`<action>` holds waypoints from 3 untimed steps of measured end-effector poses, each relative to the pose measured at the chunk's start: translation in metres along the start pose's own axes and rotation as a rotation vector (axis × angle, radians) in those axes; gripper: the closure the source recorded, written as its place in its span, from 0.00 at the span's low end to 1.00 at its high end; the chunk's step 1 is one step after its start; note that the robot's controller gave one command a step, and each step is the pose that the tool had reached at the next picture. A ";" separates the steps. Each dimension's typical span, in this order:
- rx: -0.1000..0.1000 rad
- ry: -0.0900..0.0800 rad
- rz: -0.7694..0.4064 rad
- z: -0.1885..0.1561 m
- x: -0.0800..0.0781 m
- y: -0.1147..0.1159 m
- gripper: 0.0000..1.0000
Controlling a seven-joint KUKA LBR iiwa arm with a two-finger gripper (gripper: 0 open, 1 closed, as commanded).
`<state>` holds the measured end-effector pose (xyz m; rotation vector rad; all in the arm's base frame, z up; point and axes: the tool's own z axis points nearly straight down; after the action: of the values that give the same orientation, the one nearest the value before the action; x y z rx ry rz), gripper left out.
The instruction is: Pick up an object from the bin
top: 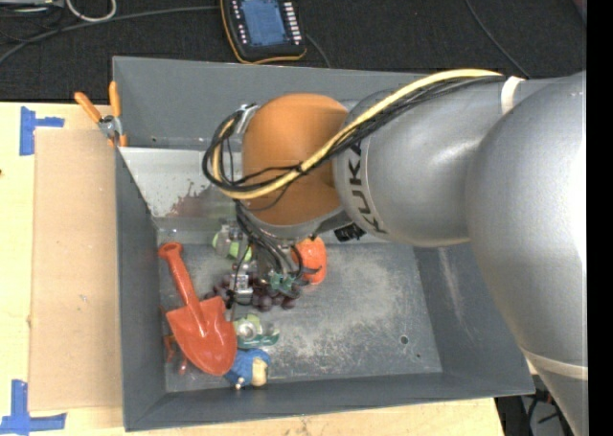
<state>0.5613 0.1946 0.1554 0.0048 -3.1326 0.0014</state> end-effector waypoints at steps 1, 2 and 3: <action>-0.001 -0.007 0.004 -0.004 -0.002 -0.002 0.00; 0.000 -0.002 0.016 0.019 -0.011 -0.059 0.00; -0.005 -0.006 0.030 0.045 -0.023 -0.069 0.00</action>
Offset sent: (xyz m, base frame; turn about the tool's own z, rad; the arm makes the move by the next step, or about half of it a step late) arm 0.0116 -0.0583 -0.0181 0.0130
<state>0.5840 0.1260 0.1101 -0.0418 -3.1379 -0.0067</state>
